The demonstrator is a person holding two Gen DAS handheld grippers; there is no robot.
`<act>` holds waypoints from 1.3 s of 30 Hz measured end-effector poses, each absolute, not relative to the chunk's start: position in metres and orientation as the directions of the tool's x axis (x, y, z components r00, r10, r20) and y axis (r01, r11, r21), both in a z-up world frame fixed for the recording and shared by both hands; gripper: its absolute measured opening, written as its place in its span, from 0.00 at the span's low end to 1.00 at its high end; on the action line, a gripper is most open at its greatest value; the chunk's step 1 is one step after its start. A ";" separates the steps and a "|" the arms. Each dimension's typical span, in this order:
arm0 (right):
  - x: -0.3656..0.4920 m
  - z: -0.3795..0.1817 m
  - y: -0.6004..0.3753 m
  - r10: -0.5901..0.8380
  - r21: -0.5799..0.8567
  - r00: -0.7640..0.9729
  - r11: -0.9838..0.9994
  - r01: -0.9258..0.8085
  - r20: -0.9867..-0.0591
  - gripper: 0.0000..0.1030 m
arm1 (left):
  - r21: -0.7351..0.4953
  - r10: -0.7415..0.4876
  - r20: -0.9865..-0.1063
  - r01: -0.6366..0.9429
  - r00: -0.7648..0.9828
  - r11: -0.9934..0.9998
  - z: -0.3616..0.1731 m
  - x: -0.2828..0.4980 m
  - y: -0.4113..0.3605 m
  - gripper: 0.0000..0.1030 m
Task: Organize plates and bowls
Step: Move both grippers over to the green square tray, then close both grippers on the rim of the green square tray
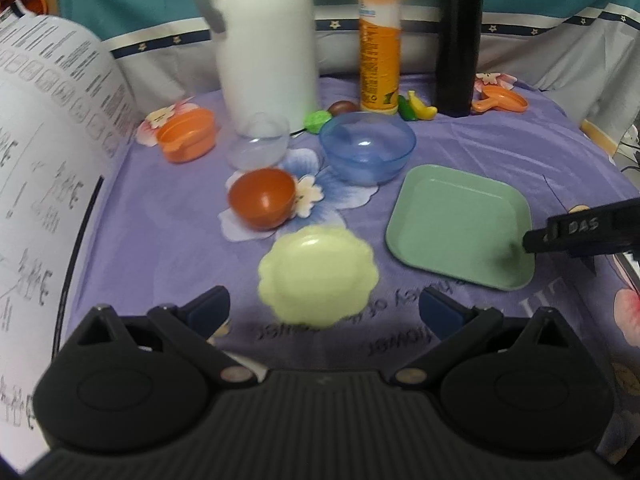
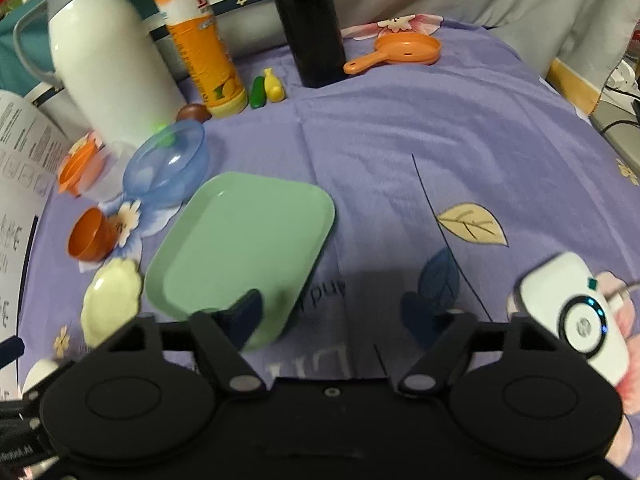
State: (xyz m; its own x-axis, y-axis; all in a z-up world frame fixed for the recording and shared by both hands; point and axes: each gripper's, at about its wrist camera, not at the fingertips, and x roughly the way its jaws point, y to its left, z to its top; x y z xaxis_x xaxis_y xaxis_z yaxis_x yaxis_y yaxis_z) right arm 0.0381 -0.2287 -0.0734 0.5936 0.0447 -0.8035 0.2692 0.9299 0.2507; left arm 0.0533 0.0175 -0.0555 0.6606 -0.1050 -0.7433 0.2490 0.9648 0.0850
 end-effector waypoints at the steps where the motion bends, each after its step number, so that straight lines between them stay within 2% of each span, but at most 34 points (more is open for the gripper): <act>1: 0.042 -0.075 -0.226 0.049 0.251 0.591 0.931 0.264 -0.805 0.52 | 0.086 -0.106 -0.743 0.253 0.660 0.964 -0.056 0.056 0.014 1.00; 4: 0.051 -0.081 -0.219 0.067 0.246 0.589 0.942 0.229 -0.806 0.38 | 0.091 -0.113 -0.742 0.266 0.661 0.960 -0.056 0.066 0.004 1.00; 10: 0.065 -0.085 -0.221 0.076 0.217 0.594 0.961 0.170 -0.801 0.18 | 0.073 -0.149 -0.744 0.301 0.651 0.951 -0.058 0.088 -0.022 1.00; 14: 0.062 -0.085 -0.235 0.049 0.173 0.596 0.973 0.152 -0.802 0.16 | 0.038 -0.195 -0.753 0.338 0.628 0.941 -0.060 0.097 -0.041 1.00; 20: 0.058 -0.085 -0.261 0.114 0.246 0.592 0.958 0.146 -0.798 0.14 | -0.019 -0.253 -0.781 0.382 0.572 0.924 -0.072 0.103 -0.070 0.99; 31: 0.053 -0.092 -0.260 0.124 0.257 0.646 0.960 0.115 -0.753 0.17 | -0.045 -0.251 -0.831 0.390 0.497 0.920 -0.096 0.122 -0.090 0.72; 33: 0.051 -0.093 -0.259 0.117 0.250 0.655 0.962 0.113 -0.746 0.17 | -0.057 -0.258 -0.839 0.394 0.479 0.917 -0.100 0.124 -0.091 0.54; 34: 0.051 -0.093 -0.258 0.113 0.244 0.657 0.963 0.112 -0.746 0.17 | -0.052 -0.259 -0.833 0.397 0.488 0.916 -0.101 0.123 -0.092 0.51; 35: 0.052 -0.093 -0.257 0.107 0.237 0.657 0.965 0.111 -0.746 0.17 | -0.047 -0.263 -0.828 0.406 0.495 0.912 -0.101 0.122 -0.093 0.41; 39: 0.053 -0.092 -0.252 0.086 0.207 0.655 0.972 0.109 -0.751 0.17 | -0.040 -0.263 -0.823 0.411 0.504 0.911 -0.100 0.121 -0.093 0.39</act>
State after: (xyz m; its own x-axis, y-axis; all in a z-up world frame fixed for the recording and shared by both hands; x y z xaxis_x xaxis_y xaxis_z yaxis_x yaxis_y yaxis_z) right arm 0.0526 -0.2520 -0.0917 0.6546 0.0864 -0.7510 0.1092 0.9722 0.2070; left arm 0.1211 -0.0933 -0.0998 0.5041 -0.2631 -0.8226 0.4106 0.9109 -0.0397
